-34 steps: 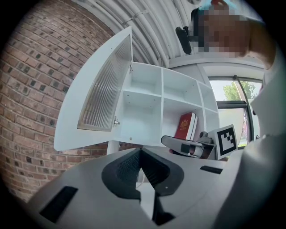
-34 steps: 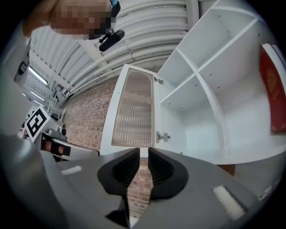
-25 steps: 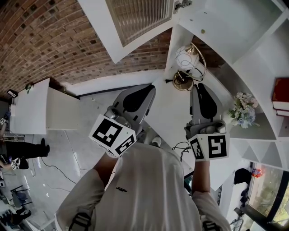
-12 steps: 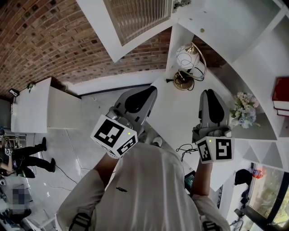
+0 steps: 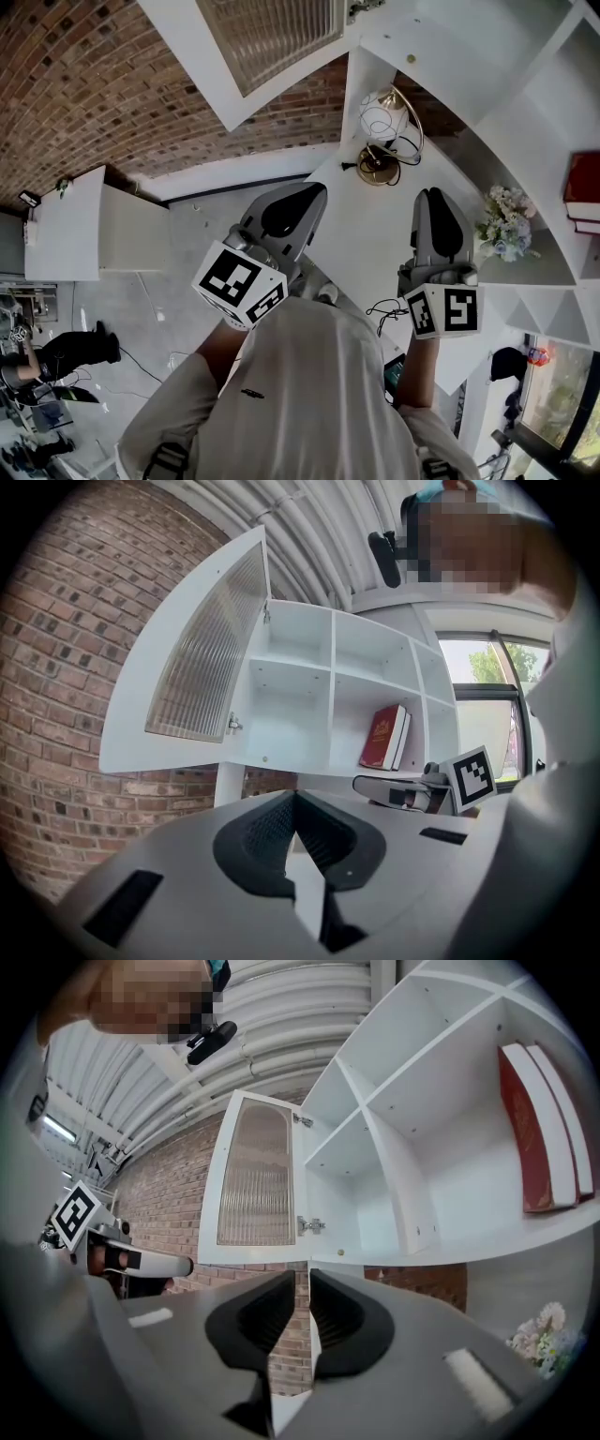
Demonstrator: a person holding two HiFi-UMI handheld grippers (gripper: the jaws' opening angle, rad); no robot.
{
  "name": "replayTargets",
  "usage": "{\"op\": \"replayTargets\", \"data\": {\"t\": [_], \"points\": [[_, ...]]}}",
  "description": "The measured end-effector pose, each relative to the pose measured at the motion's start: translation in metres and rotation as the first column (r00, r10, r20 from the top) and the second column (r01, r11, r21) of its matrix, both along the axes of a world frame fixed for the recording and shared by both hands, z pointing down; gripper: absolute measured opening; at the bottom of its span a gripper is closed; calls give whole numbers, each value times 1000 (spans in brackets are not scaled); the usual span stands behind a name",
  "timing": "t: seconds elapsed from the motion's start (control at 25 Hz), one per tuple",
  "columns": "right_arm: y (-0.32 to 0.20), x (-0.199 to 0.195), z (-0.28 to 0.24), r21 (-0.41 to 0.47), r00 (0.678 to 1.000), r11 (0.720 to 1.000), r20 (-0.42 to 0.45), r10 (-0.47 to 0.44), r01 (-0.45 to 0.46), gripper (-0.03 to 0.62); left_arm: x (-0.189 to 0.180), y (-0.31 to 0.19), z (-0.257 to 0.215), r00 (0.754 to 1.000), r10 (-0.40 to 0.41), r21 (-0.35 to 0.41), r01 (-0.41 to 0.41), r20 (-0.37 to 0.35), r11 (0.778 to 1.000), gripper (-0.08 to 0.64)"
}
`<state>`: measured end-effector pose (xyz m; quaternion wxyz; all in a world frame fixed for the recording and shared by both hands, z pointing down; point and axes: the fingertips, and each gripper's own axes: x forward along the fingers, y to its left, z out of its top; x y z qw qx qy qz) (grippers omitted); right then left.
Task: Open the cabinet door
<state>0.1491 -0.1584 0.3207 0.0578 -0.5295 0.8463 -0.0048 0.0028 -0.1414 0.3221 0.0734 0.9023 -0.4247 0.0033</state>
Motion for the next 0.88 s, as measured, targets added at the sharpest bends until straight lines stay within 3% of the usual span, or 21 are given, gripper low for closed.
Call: {"op": "replayTargets", "data": {"t": [0.88], "points": [[3,-10,-7,20,999,999,-31,-24,24,44,-2,0,-4,1000,6,11,-6,3,1000,9]]}}
